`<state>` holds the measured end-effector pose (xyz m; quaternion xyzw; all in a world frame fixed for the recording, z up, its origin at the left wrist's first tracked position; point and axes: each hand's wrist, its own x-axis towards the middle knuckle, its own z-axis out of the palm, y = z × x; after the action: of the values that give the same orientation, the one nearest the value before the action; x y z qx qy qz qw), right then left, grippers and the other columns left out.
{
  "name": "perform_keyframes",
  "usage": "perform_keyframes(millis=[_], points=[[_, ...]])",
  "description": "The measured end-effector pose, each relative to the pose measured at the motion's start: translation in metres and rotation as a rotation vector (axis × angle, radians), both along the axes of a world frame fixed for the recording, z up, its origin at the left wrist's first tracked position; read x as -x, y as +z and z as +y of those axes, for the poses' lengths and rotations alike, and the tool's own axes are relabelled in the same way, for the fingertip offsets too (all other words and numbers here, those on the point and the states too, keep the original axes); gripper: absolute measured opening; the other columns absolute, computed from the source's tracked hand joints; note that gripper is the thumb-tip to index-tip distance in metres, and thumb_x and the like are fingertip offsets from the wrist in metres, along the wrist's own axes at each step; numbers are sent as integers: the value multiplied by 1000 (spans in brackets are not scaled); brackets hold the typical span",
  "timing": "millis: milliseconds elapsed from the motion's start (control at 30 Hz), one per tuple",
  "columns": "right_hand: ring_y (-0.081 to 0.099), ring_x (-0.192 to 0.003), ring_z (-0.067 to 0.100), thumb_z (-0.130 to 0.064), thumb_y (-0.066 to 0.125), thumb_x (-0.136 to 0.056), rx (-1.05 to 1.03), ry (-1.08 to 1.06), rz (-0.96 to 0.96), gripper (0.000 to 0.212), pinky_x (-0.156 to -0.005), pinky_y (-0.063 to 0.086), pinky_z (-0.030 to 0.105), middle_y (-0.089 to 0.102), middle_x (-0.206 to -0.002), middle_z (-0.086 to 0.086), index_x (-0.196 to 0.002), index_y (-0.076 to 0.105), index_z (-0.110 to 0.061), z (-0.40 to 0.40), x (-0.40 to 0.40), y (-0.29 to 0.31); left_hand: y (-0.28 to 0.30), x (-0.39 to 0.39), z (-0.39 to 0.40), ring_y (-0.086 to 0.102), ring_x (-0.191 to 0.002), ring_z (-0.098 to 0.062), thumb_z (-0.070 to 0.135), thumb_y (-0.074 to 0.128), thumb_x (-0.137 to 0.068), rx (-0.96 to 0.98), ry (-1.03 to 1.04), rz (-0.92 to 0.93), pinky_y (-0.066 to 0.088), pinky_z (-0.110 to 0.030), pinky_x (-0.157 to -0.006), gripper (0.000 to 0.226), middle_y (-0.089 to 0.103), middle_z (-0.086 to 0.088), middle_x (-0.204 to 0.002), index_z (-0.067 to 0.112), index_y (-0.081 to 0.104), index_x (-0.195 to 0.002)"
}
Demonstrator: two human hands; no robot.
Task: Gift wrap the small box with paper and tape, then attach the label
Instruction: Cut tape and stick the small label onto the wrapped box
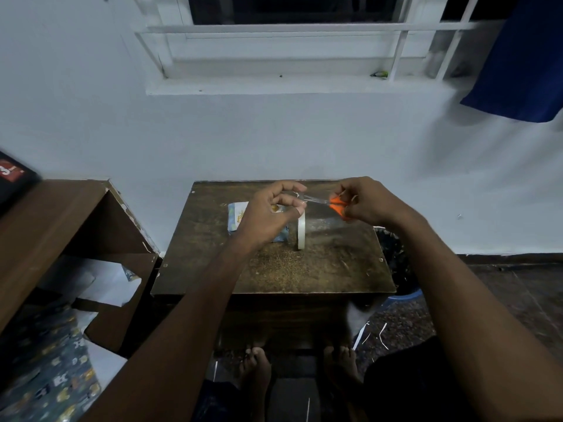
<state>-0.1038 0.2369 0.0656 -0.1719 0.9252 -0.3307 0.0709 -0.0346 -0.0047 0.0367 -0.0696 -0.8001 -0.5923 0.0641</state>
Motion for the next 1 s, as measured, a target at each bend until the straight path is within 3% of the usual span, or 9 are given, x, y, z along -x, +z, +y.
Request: perform_keyframes(millis=[100,200,300,700,1000], points=[[64,-64,0,15,75,-71,47,45,-30,41,-63,55,25,73,-88,6,-95,77,-18,4,-2,2,-1,0,1,75,-107,-16,10,79,-91,-8,-4,-4,49,-64,-107,35,81,-2,-98,26,71,-122],[70,-77,15,8,84,-64,50,76,-54,44,-77,61,41,75,-88,3,-96,77,-22,5,-3,3,-2,0,1,75,-108,-15,10,80,-89,-14,-10,-9,49,-66,-106,37,81,-2,-99,28,72,-121],[74,-86,26,6,86,-63,81,81,-53,44,-85,62,48,77,-89,3,-95,78,-23,4,-3,3,-1,0,1,75,-107,-13,7,81,-88,-10,-10,-10,48,-65,-108,39,81,-1,-99,26,72,-121],[76,-80,13,11,82,-75,156,188,-121,41,-81,62,31,81,-88,2,-105,81,-17,1,-7,11,0,0,1,74,-110,-10,2,82,-87,35,-39,5,52,-60,-107,42,81,3,-105,23,71,-122],[73,-76,3,6,87,-73,126,128,-56,42,-78,59,29,79,-82,-12,-105,83,-21,-4,-9,14,0,0,0,75,-110,-10,0,80,-87,41,-46,11,55,-56,-105,42,79,4,-112,20,71,-122]])
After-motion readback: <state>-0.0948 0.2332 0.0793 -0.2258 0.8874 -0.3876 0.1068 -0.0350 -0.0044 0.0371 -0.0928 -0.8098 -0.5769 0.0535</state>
